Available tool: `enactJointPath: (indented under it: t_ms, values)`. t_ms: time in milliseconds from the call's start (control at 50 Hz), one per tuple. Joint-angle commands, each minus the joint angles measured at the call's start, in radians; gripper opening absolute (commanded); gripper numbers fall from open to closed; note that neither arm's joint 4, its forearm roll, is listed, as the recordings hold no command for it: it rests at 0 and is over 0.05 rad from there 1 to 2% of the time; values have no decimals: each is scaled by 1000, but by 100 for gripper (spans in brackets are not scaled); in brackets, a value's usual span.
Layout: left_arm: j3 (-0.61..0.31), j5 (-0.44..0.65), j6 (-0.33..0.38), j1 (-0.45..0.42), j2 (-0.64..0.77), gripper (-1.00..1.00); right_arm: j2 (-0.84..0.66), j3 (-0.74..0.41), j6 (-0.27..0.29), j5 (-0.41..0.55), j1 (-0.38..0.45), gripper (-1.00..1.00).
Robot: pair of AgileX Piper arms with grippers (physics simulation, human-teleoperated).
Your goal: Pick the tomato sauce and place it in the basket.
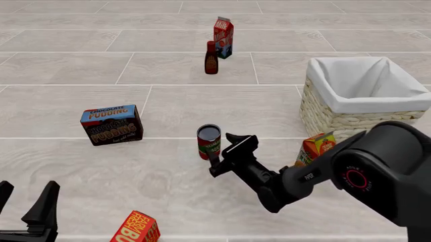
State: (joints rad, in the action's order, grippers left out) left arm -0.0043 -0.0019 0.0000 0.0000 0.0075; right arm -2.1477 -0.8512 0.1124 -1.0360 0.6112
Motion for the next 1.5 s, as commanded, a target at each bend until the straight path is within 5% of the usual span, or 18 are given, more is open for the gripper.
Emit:
enactJointPath:
  t_ms: [20,1500]
  values:
    - [0,0,0,0,0,100,-20,-18,-1,4,-7,100]
    - [0,0,0,0,0,100,-89,-133,-28,74,7,100]
